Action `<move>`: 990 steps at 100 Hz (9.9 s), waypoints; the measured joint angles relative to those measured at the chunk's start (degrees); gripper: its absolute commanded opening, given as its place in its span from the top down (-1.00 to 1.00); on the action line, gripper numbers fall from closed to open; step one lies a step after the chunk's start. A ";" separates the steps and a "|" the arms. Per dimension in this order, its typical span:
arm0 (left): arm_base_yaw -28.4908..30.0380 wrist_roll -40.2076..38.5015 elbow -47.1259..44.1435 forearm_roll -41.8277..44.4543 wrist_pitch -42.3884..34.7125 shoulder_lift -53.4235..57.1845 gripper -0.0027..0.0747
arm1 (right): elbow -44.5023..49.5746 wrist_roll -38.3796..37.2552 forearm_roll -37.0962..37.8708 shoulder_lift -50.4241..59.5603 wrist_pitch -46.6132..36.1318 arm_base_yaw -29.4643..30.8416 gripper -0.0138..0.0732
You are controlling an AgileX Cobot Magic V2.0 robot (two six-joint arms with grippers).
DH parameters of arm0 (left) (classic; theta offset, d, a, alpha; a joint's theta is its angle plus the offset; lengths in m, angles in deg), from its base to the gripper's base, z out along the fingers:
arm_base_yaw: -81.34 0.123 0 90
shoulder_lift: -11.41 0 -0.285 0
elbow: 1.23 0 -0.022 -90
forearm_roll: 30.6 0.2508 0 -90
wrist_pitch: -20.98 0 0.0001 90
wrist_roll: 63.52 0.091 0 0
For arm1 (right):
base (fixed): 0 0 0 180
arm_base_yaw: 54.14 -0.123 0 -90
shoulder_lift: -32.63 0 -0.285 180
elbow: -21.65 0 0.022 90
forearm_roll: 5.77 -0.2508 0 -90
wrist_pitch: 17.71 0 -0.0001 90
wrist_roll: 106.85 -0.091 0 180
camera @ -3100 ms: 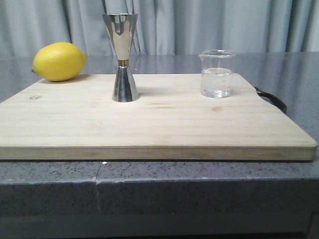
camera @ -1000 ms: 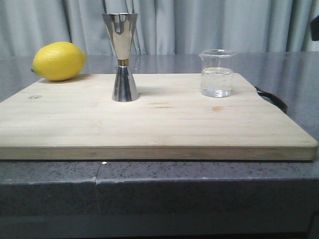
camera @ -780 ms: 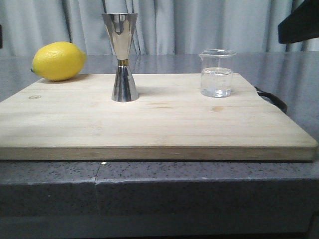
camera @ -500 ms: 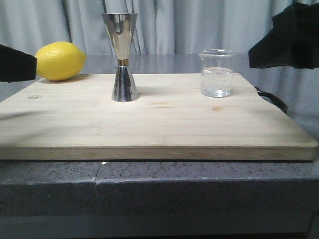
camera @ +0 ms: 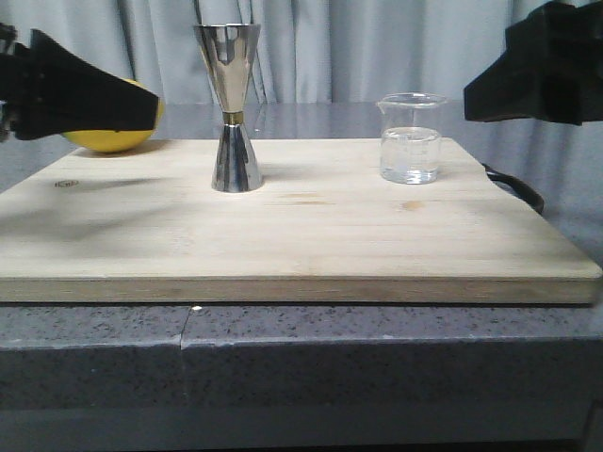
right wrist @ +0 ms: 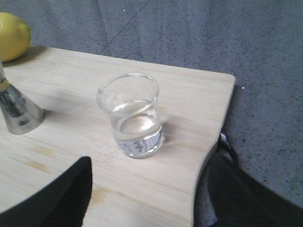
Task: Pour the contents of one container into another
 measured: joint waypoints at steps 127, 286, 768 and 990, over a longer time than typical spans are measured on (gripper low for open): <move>-11.50 1.21 17.85 -0.22 -4.00 -18.34 0.81 | 0.00 0.00 0.43 -2.75 -3.11 -0.09 -0.39; -12.15 -12.30 23.18 4.48 3.37 -15.39 0.98 | -1.36 0.00 7.62 -27.72 -36.45 -0.09 -0.39; -12.15 -12.23 23.18 15.54 12.80 -15.30 0.98 | -32.33 2.94 74.88 -19.11 -9.00 -3.47 0.43; -12.15 -12.19 23.18 15.44 12.80 -15.30 0.98 | -33.89 -14.31 78.32 -16.86 -6.30 -3.47 0.43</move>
